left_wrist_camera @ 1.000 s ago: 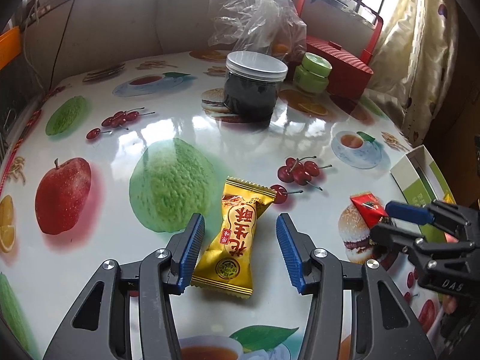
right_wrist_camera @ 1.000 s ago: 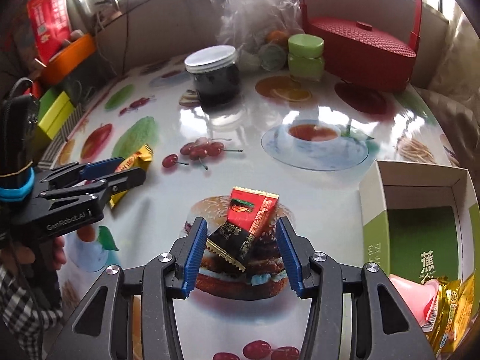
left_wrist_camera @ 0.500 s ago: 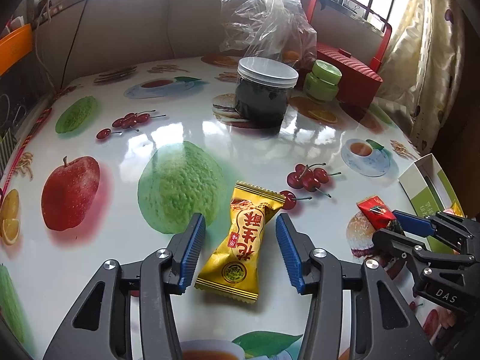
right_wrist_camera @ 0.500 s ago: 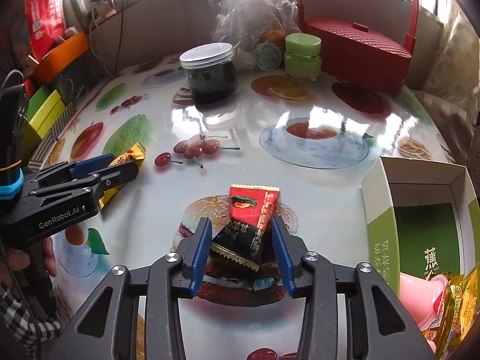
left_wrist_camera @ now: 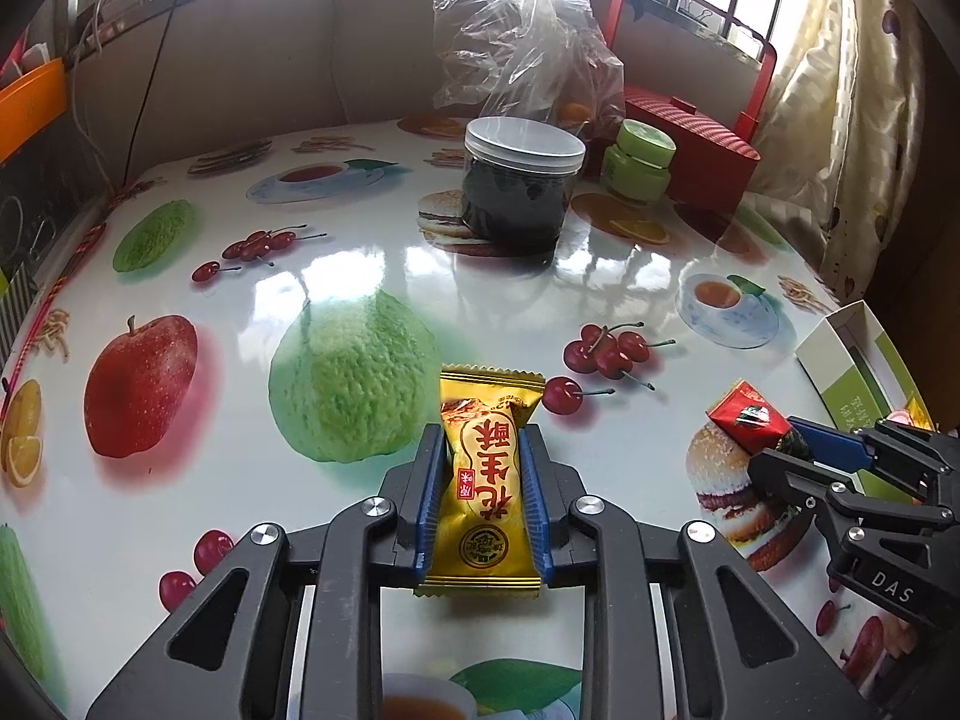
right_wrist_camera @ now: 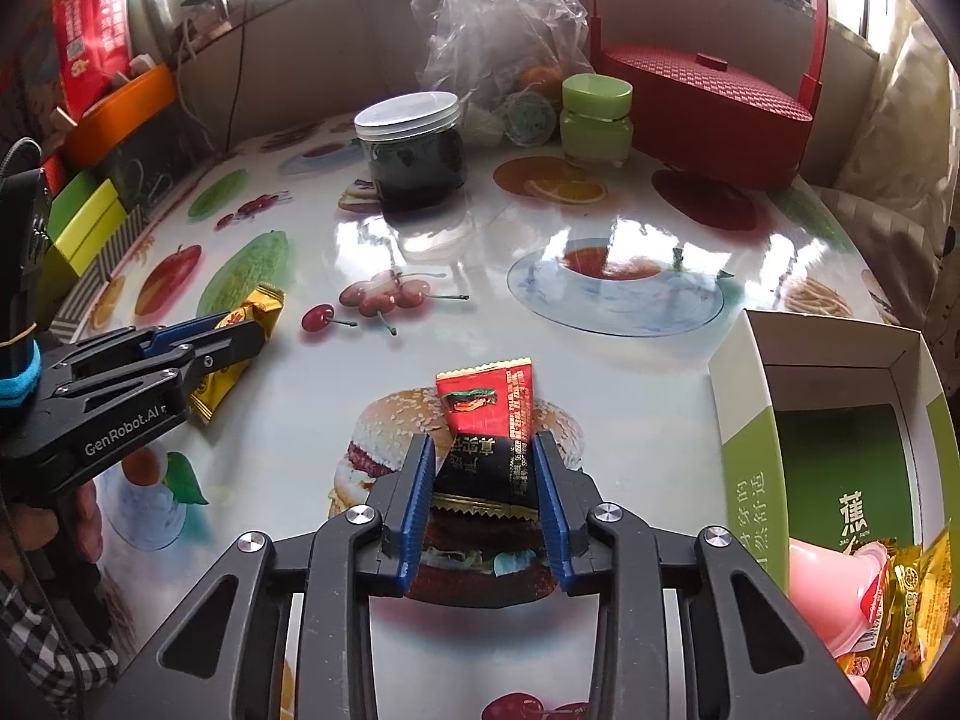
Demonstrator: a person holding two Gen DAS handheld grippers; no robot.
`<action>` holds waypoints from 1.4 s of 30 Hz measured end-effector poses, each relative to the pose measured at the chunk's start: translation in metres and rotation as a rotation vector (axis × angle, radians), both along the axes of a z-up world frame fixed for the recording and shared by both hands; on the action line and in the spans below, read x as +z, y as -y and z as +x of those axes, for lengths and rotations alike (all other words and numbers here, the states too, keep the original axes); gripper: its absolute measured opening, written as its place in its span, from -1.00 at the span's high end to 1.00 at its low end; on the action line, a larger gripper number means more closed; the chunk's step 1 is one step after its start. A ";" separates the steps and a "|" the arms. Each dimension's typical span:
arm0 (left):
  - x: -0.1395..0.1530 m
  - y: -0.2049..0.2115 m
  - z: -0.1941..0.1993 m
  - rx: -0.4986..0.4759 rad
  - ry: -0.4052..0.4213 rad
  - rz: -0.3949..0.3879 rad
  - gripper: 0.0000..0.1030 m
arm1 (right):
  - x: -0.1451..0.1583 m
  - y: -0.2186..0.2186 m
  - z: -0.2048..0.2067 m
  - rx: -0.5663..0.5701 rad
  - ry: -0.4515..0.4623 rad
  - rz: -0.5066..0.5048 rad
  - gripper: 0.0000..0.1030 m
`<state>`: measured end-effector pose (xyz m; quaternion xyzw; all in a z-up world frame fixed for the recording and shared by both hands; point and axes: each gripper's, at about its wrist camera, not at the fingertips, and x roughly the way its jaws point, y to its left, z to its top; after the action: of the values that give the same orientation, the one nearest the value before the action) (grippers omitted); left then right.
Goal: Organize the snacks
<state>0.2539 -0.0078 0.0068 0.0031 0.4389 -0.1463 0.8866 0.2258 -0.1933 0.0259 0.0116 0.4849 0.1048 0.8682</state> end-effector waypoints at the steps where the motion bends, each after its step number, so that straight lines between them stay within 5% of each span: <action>1: 0.000 0.000 0.000 0.001 0.000 0.000 0.51 | 0.000 0.000 0.000 0.000 0.000 0.001 0.39; 42: 0.036 0.007 -0.053 -0.024 0.075 -0.009 0.51 | 0.031 -0.002 -0.039 0.006 0.079 0.042 0.56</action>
<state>0.2009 -0.0145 0.0424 0.0100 0.4046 -0.1588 0.9006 0.1872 -0.1915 0.0570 0.0242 0.4477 0.1178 0.8860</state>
